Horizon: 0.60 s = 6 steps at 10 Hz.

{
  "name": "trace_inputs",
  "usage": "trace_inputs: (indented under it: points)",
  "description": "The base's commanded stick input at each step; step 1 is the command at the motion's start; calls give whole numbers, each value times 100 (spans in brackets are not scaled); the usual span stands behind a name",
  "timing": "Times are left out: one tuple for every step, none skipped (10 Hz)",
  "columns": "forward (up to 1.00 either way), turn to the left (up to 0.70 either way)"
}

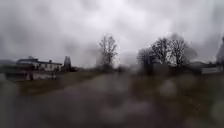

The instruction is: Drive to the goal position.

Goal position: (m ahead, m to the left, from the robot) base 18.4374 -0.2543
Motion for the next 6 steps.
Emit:
trace_inputs:
  points:
    - [100,0]
    - [100,0]
    - [100,0]
    - [100,0]
    - [100,0]
    - [100,0]
